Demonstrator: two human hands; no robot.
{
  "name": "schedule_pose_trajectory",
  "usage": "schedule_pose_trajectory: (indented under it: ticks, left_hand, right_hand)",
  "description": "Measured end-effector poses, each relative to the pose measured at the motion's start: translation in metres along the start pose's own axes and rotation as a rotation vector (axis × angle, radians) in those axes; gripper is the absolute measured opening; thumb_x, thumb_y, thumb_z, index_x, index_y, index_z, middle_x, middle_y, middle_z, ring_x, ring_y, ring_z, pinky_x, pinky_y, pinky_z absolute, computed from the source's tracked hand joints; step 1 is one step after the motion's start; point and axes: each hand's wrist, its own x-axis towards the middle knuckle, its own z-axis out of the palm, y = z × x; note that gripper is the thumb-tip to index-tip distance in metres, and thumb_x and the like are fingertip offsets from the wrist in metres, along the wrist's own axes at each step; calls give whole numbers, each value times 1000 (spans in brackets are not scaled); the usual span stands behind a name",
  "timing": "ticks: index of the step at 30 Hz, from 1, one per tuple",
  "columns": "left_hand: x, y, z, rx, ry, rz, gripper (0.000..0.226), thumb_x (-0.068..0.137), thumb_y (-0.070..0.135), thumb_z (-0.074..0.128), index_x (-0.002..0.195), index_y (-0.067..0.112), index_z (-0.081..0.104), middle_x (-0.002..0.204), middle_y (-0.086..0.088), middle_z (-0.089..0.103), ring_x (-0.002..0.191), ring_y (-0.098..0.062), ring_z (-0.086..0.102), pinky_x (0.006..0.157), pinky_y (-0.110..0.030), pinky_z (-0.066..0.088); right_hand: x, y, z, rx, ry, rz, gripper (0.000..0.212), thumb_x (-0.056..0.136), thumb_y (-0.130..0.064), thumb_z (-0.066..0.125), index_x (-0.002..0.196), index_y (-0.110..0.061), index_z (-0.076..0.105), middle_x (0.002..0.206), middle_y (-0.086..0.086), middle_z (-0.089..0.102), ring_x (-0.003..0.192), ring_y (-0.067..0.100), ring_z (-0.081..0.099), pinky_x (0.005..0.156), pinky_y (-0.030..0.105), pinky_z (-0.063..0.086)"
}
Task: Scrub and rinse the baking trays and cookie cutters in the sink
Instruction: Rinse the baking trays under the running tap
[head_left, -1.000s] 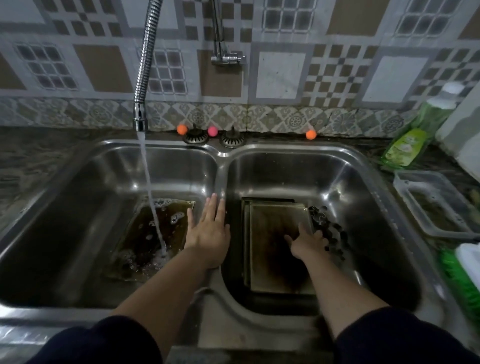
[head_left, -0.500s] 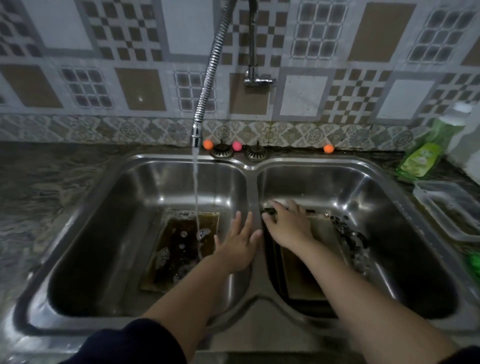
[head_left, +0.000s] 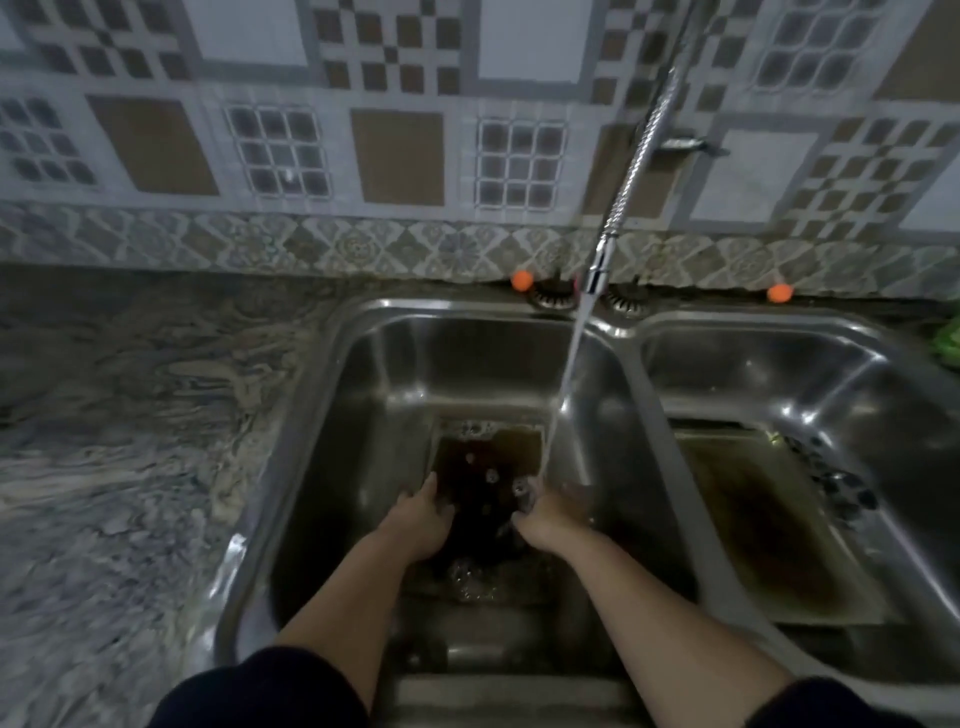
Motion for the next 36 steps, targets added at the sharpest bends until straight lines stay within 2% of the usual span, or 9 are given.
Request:
schedule_pose_trajectory:
  ticks: [4,11,13,16,20,24,29,32,36]
  left_hand:
    - [10,-4,8,31,-63,32,68,101,36,36,153,13,-2,154,-19,26,142,-32,26,113,-31,23]
    - [20,-4,11,-74,-110,17,76,96,51,39,153,21,-2,157,-19,15,146,-33,9,119,-41,14]
    - [22,-7,12,-70,-118,22,78,95,54,39,153,22,-2,158,-18,14,147,-33,6,119,-42,12]
    - [22,-7,9,-84,-131,20,79,94,55,40,153,23,-1,158,-16,15,147,-31,6,119,-41,11]
    - [20,-8,9,-186,-182,4,80,92,56,43,152,29,-1,156,-12,25,143,-30,23,118,-40,20]
    - [11,0,12,-202,-181,-31,73,92,62,37,151,40,-1,157,-19,12,143,-37,18,118,-45,16]
    - [-1,19,24,-120,-123,-35,65,94,65,20,148,45,-9,158,-20,10,144,-41,9,117,-51,13]
    - [-16,43,28,-109,-15,51,57,97,58,13,149,45,-9,160,-12,-10,145,-38,-3,115,-55,9]
    - [-28,80,30,14,252,341,58,99,52,5,149,33,-17,154,9,-29,141,-16,-29,114,-59,-12]
  right_hand:
    - [35,4,27,-5,-12,123,74,81,-51,52,147,-42,20,155,-2,27,137,27,33,111,38,32]
    - [41,-11,32,296,15,216,70,86,-12,64,146,-26,32,147,3,38,128,22,46,104,26,39]
    - [49,-8,34,322,56,215,68,83,-8,65,143,-22,36,143,4,46,125,22,49,106,31,41]
    - [49,-13,29,421,96,228,64,88,-5,62,145,-17,35,143,5,44,124,23,50,95,26,43]
    - [30,-18,17,314,263,176,57,93,-31,59,144,-33,34,146,-1,41,117,22,56,79,28,51]
    - [12,-19,10,290,350,38,63,98,-29,50,151,-37,16,153,1,34,129,19,46,77,21,39]
    - [-14,-14,-3,230,456,-107,64,96,-30,53,150,-38,19,142,3,49,126,21,50,97,33,44]
    - [-30,-10,-19,189,536,-186,61,97,-32,50,150,-38,19,139,4,51,121,21,53,92,31,44]
    - [-58,-3,-36,208,640,-321,60,98,-40,45,150,-42,14,137,1,52,118,14,53,84,19,37]
